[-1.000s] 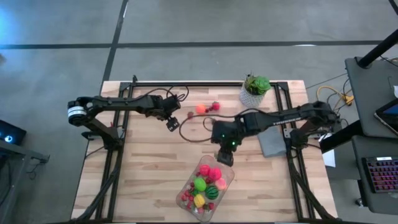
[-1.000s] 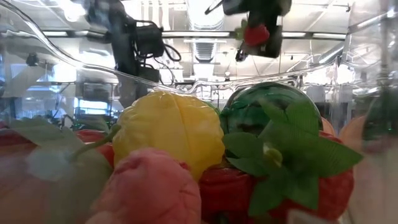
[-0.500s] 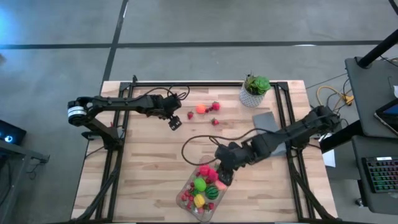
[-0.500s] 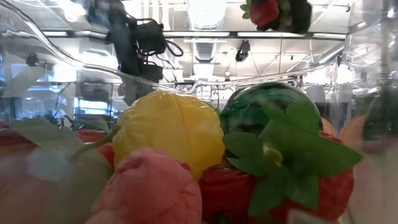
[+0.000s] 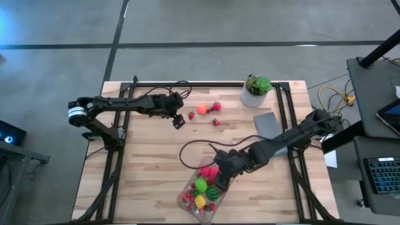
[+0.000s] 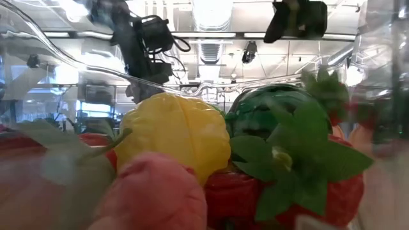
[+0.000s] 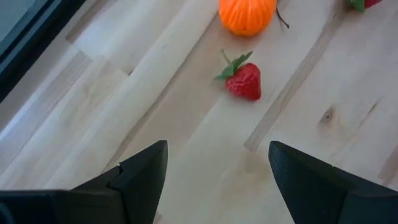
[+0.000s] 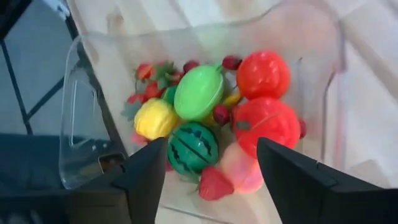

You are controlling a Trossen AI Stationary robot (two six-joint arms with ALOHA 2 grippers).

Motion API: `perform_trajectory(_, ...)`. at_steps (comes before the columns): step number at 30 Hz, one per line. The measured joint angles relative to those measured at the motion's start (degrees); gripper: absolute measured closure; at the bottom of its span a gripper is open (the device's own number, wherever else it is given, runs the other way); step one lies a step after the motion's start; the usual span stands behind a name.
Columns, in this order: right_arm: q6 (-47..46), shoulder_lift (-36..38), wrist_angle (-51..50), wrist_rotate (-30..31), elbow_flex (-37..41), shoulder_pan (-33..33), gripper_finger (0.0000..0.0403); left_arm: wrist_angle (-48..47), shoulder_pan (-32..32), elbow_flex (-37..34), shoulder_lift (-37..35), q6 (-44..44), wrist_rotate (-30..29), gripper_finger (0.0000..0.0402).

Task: Pick and placing Produce into tupperware
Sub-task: Put the red strawberry into the transparent basket

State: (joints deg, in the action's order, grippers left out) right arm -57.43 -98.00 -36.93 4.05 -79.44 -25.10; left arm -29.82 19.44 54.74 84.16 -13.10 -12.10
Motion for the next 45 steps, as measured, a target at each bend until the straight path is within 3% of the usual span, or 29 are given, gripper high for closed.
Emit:
perform_trajectory(6,-4.12,5.08,-4.30,15.26,-0.17,0.37,0.0149,3.41,1.34,0.06,0.92,-4.93,4.00,0.0136)
perform_trajectory(11,-15.39,9.71,-14.75,24.65,-0.80,2.37,0.0149,6.20,3.67,1.57,4.51,-12.89,8.19,0.0136)
perform_trajectory(18,-18.62,12.03,-25.94,24.50,-0.65,4.50,0.0151,10.55,3.82,3.54,10.86,-13.51,10.27,0.0136)
perform_trajectory(31,-17.37,11.70,-26.51,24.30,-0.33,4.57,0.0153,12.32,3.96,7.50,21.07,-13.00,10.35,0.0140)
perform_trajectory(45,-17.02,11.69,-27.39,24.51,0.57,4.79,0.0154,15.18,3.96,7.65,21.24,-10.16,9.00,0.0233)
